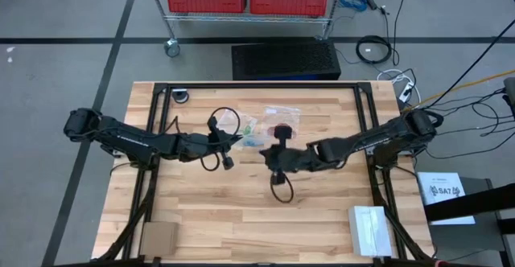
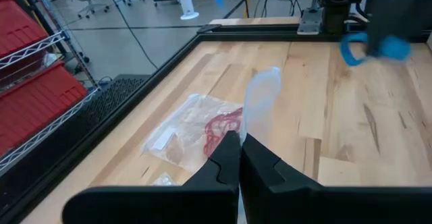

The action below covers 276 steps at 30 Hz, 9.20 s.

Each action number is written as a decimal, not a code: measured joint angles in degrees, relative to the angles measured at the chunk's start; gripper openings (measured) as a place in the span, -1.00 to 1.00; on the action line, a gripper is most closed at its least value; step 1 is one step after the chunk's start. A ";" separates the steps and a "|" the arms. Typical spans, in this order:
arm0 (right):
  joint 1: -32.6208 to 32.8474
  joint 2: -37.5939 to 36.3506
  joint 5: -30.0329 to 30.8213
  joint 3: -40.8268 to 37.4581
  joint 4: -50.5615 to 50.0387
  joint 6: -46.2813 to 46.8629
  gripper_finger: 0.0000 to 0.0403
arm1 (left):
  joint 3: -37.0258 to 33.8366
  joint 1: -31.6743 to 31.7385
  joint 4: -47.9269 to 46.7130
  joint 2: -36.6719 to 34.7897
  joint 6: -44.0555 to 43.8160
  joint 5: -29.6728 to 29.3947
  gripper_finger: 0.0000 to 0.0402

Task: Sort rubber bands
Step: Put the blue rubber band into the bottom transparent zip bag, then close the bottom transparent zip bag

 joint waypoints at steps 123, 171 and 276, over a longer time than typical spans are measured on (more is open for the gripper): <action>3.08 -19.95 -5.94 -8.74 -30.60 24.67 -1.00 | 0.00 0.32 11.76 7.63 -1.55 6.13 -0.53; -4.24 -4.13 -10.62 -17.40 -30.35 27.31 -0.95 | 0.07 -1.29 2.45 7.63 6.08 13.93 -0.40; -11.43 17.10 -35.68 -9.19 15.48 -4.03 -1.00 | 0.02 -1.25 2.16 7.61 6.05 9.54 -0.40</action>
